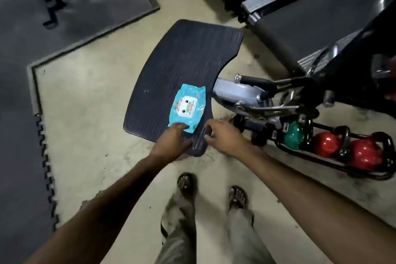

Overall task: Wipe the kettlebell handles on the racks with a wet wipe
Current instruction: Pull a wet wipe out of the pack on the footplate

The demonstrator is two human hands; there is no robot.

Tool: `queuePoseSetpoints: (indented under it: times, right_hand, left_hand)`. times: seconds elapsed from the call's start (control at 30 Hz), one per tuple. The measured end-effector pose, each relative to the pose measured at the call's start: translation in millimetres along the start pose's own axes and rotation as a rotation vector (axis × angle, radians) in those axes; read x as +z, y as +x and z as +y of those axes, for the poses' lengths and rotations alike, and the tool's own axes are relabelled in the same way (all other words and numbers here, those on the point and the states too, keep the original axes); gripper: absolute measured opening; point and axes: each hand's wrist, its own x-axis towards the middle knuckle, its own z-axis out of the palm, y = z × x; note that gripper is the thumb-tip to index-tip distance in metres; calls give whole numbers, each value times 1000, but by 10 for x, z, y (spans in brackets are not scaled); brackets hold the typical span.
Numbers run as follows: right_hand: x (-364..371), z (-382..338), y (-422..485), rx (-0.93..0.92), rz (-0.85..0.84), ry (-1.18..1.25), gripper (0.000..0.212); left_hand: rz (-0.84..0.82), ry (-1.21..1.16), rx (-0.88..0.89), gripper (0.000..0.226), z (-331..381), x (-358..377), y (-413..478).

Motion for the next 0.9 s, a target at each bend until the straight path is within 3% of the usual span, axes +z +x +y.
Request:
queuePoseSetpoints:
  times: [0.3, 0.47, 0.9]
  right_hand:
    - [568, 139, 937, 172, 147, 32, 52]
    - [732, 132, 1139, 166, 178, -12, 51]
    - [876, 174, 1268, 191, 228, -24, 48]
  left_hand:
    - [22, 162, 95, 64, -615, 99, 1277]
    - [84, 134, 135, 60, -721, 219, 1613]
    - [200, 214, 29, 68, -519, 339, 1905]
